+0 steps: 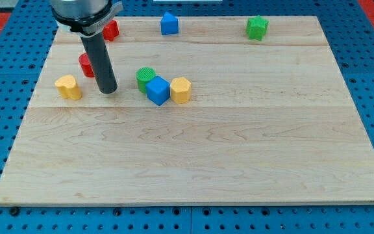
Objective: Move the blue cube towards the right center
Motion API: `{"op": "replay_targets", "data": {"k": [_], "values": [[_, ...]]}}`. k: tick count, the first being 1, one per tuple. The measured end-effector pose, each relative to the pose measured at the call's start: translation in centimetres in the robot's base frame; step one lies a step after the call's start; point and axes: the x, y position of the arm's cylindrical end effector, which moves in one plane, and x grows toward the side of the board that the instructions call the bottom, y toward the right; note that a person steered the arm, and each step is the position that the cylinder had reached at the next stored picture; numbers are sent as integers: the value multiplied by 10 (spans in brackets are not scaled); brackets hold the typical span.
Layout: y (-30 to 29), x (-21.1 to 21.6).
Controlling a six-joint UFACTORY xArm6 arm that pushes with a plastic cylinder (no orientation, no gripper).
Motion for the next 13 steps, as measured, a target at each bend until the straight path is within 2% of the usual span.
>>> {"op": "replay_targets", "data": {"k": [2,4,5,8,9,11,12,13], "values": [[1,0],[70,18],[127,18],[166,-23],[161,-28],[230,-54],[297,-54],[293,-34]]}}
